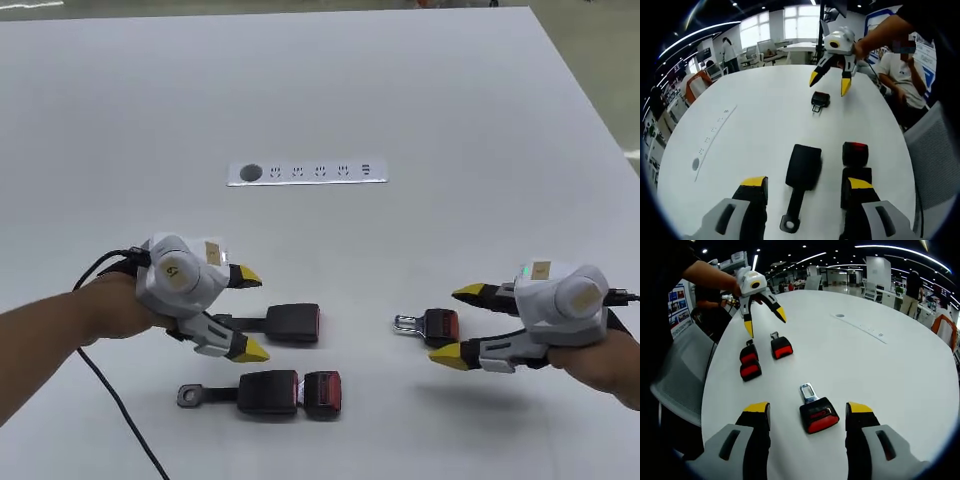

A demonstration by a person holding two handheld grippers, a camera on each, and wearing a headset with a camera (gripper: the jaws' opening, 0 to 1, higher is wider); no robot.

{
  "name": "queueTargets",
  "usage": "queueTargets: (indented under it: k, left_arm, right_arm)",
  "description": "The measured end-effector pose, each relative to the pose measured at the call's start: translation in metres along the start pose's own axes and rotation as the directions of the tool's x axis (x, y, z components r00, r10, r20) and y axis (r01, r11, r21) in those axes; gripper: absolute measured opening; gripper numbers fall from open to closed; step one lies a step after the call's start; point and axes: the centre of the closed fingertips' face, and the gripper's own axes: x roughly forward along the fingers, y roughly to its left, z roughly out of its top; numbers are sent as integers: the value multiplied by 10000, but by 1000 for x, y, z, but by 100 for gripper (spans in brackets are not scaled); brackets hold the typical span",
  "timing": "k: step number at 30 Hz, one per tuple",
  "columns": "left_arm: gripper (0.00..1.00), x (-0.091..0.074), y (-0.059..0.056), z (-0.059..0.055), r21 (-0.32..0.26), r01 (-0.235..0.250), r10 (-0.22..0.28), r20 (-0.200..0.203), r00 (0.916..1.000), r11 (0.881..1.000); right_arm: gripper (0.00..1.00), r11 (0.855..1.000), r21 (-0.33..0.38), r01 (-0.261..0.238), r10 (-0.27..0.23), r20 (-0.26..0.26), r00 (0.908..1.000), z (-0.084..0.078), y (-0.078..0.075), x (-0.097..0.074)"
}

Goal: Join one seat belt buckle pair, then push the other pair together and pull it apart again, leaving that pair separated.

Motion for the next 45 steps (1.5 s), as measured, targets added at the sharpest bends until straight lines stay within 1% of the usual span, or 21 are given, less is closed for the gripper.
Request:
queueTargets:
  k: [2, 3, 5, 7, 9, 11, 13, 14, 16, 20, 21, 22, 24, 28, 31, 32, 33, 36, 42, 44, 45]
  left_arm:
    - [64, 4, 2, -1, 4, 102, -102, -11, 9999, 9999]
    - [64, 8, 2, -1, 46, 212, -212, -39, 9998, 9998]
    - [64, 13, 4, -1, 199, 286, -285, -91, 9996, 9994]
    - [63, 18, 5, 1, 233, 363, -362, -29, 9993, 9991]
    - [63, 24, 8, -1, 212, 471, -470, -56, 9989, 9987]
    - [63, 28, 5, 0, 265, 585, -583, -65, 9983, 9979]
    - [63, 32, 4, -1, 306, 726, -723, -89, 9973, 9969]
    - [63, 38, 6, -5, 355, 773, -770, -104, 9970, 9964]
    - [63, 42, 8, -10, 431, 807, -802, -135, 9967, 9958]
    - [60, 44, 8, -12, 465, 797, -790, -159, 9967, 9957]
    - [59, 45, 7, -13, 425, 864, -857, -178, 9962, 9954]
    - [59, 44, 5, -13, 472, 916, -905, -246, 9956, 9947]
    - [58, 46, 4, -18, 565, 926, -906, -375, 9952, 9941]
    - [55, 51, 7, -24, 538, 922, -907, -306, 9954, 9943]
    - [53, 54, 7, -26, 621, 932, -911, -362, 9952, 9937]
    - [53, 53, 9, -22, 582, 909, -896, -239, 9957, 9942]
    - [51, 54, 11, -21, 514, 885, -879, -136, 9960, 9947]
    - [46, 55, 13, -21, 552, 837, -836, -31, 9965, 9950]
    - [43, 56, 10, -17, 458, 736, -748, 245, 9969, 9962]
    - [40, 56, 8, -17, 544, 752, -776, 438, 9960, 9957]
    - [39, 56, 7, -18, 539, 737, -761, 443, 9961, 9958]
  right_arm:
    - [59, 10000, 4, -64, 64, -77, 9999, -3, -2, 3]
    - [60, 10000, -22, -90, 90, -122, 9999, -3, -1, 3]
    - [60, 9999, -25, -155, 154, -219, 9996, -6, -3, 7]
    - [60, 9998, -21, -214, 213, -287, 9994, -9, -5, 9]
    - [60, 9997, -5, -232, 232, -333, 9992, -13, -9, 12]
    - [60, 9996, 8, -281, 281, -404, 9988, -17, -10, 16]
    - [60, 9995, -34, -324, 322, -468, 9984, -16, -9, 15]
    - [60, 9993, -16, -365, 364, -483, 9982, -16, -8, 16]
    - [60, 9991, -62, -431, 427, -525, 9977, -17, -8, 18]
    - [59, 9983, -223, -534, 517, -688, 9963, -21, -8, 20]
    - [59, 9981, -283, -553, 530, -750, 9958, -24, -9, 21]
    - [58, 9977, -342, -591, 561, -812, 9951, -26, -9, 22]
    - [57, 9971, -380, -659, 625, -845, 9945, -27, -10, 24]
    - [56, 9963, -498, -700, 657, -833, 9944, -26, -12, 24]
    - [53, 9956, -570, -749, 699, -842, 9940, -26, -10, 23]
    - [53, 9953, -595, -767, 715, -850, 9938, -26, -10, 23]
    - [52, 9949, -638, -780, 726, -829, 9939, -26, -11, 24]
    - [48, 9942, -652, -852, 799, -797, 9936, -25, -10, 24]
    - [43, 9917, -806, -1006, 950, -695, 9930, -23, -9, 26]
    - [41, 9905, -936, -1004, 941, -696, 9931, -23, -10, 27]
    - [40, 9904, -961, -989, 925, -692, 9933, -23, -10, 27]
